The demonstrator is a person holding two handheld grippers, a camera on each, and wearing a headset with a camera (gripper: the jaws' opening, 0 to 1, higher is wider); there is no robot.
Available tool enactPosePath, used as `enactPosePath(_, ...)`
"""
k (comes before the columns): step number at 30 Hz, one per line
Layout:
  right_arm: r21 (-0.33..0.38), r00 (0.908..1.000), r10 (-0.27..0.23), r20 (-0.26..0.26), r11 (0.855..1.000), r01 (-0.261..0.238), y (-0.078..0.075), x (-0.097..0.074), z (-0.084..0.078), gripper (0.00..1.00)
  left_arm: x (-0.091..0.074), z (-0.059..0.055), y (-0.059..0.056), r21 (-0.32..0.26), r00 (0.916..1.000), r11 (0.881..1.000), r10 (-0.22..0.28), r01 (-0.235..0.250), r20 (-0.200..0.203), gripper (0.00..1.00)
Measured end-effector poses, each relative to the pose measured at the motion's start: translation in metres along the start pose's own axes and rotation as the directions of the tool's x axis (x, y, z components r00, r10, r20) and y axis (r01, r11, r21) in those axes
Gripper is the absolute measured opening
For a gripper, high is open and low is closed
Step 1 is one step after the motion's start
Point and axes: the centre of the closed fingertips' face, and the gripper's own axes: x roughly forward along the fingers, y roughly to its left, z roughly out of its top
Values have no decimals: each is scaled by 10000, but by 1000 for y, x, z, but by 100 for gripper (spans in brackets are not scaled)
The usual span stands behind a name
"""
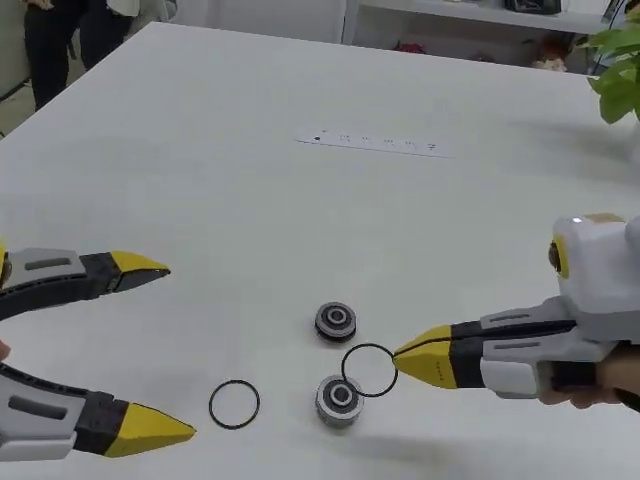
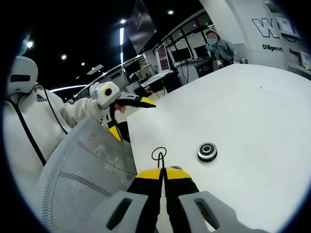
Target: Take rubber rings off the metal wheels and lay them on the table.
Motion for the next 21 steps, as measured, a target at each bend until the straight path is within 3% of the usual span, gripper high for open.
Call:
enactPosePath(11, 15, 9993, -83, 368, 10000, 82, -2, 6, 13, 0, -4, -5, -3, -401, 9998, 9990, 190, -187, 79, 84)
enactPosePath(21, -51, 9988, 335, 371, 9994, -333, 5, 24, 24, 0, -6, -11, -5, -469, 9997, 9986, 244, -243, 17, 84)
